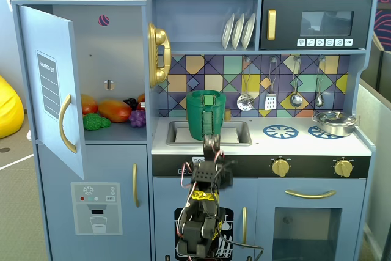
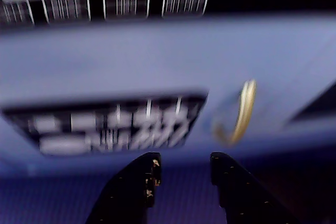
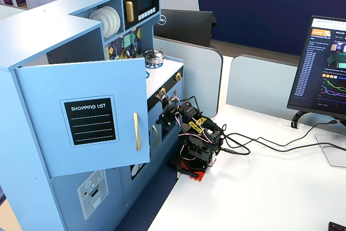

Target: Pick up the lid from the counter and put it on the green recipient

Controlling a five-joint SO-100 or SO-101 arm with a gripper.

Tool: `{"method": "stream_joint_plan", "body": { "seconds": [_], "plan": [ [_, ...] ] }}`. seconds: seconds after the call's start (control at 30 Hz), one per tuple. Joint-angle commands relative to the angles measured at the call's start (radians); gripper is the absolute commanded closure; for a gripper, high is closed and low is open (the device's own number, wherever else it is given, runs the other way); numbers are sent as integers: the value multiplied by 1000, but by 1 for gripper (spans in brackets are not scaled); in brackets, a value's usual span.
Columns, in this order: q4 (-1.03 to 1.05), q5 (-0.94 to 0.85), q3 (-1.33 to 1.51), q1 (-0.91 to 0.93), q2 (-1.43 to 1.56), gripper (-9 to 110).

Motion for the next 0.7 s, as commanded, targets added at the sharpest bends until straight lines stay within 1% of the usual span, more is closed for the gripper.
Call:
{"method": "stream_joint_plan", "body": {
  "seconds": [0.0, 0.17, 0.33, 0.6, 0.67],
  "plan": [
    [23, 41, 133, -23, 54, 101],
    [89, 184, 261, -51, 112, 101],
    [229, 267, 275, -104, 117, 101],
    [446, 252, 276, -190, 120, 101],
    [511, 215, 276, -204, 120, 101]
  ]
}}
